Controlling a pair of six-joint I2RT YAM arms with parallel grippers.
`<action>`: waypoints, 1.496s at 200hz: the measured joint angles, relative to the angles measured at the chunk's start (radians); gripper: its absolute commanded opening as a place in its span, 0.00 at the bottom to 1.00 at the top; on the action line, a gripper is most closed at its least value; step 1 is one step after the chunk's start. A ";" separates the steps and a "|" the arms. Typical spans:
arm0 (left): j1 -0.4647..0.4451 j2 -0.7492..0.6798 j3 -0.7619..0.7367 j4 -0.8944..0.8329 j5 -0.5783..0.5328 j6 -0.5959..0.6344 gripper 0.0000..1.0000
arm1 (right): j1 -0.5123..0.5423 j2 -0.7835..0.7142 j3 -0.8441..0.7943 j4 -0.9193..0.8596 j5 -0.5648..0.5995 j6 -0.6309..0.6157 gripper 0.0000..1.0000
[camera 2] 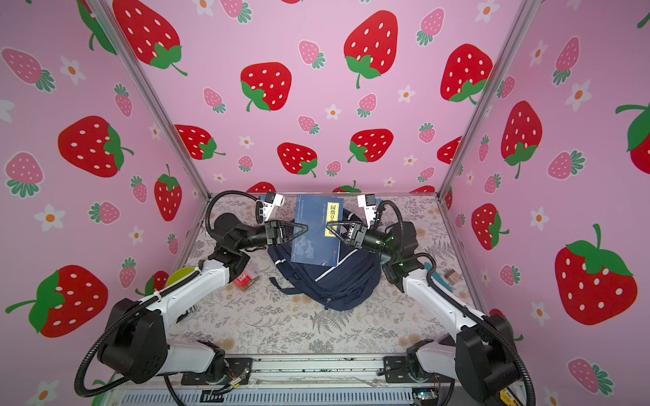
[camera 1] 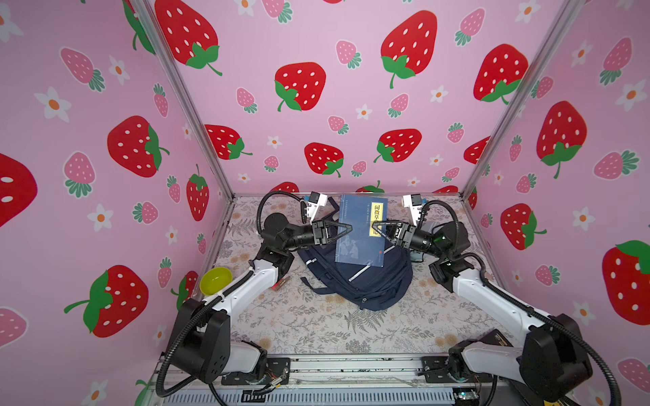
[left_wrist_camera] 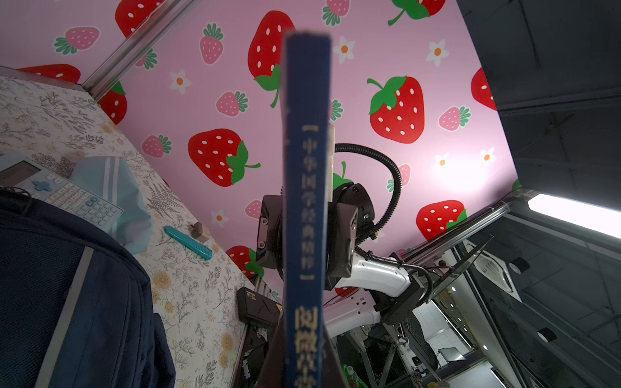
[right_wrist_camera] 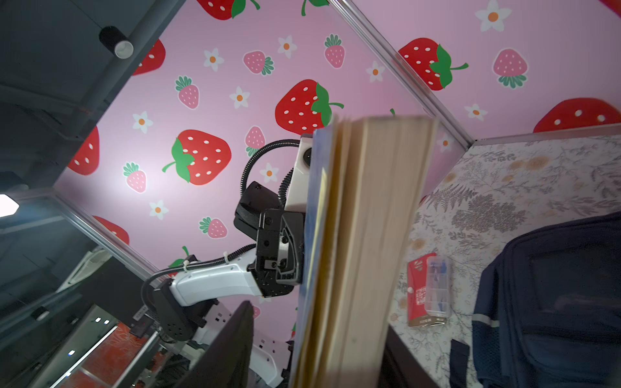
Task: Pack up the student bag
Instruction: 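Hold the blue book upright above the backpack with both grippers, then lower the blue book into the backpack with the right gripper while the left holds it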
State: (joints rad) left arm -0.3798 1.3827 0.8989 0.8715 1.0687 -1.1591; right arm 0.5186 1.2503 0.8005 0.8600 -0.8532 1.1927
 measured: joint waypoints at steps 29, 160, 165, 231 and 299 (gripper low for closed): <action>0.000 0.000 -0.006 0.023 -0.003 -0.005 0.00 | 0.000 -0.002 -0.005 0.019 0.003 0.013 0.13; -0.077 -0.026 0.223 -0.803 -0.266 0.556 0.70 | -0.198 -0.142 0.063 -0.621 0.199 -0.245 0.00; -0.100 -0.024 0.246 -0.863 -0.318 0.600 0.70 | -0.222 -0.148 0.076 -0.687 0.237 -0.274 0.00; -0.404 0.265 0.470 -1.255 -0.779 0.883 0.83 | -0.545 -0.302 0.021 -1.180 0.443 -0.435 0.00; -0.561 0.609 0.749 -1.459 -1.068 1.032 0.76 | -0.624 -0.369 -0.026 -1.293 0.408 -0.489 0.00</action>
State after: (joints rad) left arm -0.9409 1.9919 1.6478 -0.5877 0.0010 -0.1268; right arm -0.1059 0.8818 0.7746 -0.4332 -0.4450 0.7033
